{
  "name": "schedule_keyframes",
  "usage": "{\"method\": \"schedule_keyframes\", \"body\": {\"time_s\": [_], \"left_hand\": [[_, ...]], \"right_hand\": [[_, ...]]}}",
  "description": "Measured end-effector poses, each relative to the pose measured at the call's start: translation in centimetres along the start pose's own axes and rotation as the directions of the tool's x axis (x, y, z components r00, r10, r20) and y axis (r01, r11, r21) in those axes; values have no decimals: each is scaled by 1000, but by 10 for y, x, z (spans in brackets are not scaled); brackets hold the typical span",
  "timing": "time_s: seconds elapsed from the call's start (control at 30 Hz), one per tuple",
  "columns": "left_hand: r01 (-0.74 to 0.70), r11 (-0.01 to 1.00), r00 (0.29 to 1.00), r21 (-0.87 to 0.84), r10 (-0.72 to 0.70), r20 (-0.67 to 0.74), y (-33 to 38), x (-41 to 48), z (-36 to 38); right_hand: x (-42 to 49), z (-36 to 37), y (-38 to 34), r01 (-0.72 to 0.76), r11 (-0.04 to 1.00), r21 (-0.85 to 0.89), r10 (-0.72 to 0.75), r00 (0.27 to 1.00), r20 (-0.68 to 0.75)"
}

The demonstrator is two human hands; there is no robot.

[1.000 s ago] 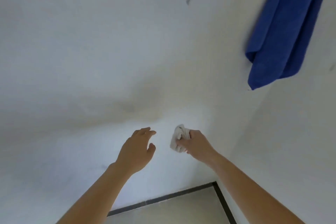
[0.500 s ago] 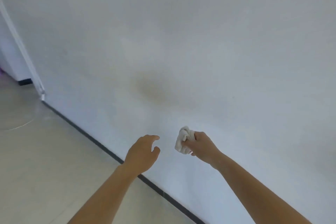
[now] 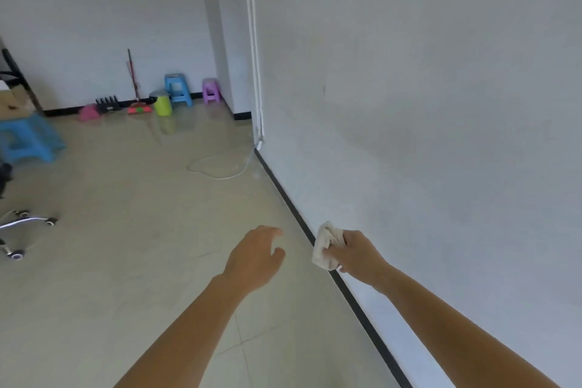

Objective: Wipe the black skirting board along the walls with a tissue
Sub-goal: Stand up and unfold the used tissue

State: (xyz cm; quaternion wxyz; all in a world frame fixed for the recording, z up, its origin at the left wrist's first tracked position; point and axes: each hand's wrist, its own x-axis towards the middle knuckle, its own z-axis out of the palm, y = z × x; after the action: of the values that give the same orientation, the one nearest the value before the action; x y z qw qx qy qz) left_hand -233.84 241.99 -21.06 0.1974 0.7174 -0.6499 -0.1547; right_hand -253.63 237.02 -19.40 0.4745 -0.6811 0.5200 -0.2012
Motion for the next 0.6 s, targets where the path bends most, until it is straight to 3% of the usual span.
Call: {"method": "schedule_keyframes", "body": {"time_s": [0.27, 0.6], "left_hand": [[96, 991, 990, -89, -105, -97, -59, 171, -30], [251, 959, 959, -133, -265, -103, -159, 361, -84]], "right_hand": [[190, 5, -66, 149, 987, -64, -141, 984, 109], [425, 29, -147, 151, 976, -158, -123, 977, 173]]}}
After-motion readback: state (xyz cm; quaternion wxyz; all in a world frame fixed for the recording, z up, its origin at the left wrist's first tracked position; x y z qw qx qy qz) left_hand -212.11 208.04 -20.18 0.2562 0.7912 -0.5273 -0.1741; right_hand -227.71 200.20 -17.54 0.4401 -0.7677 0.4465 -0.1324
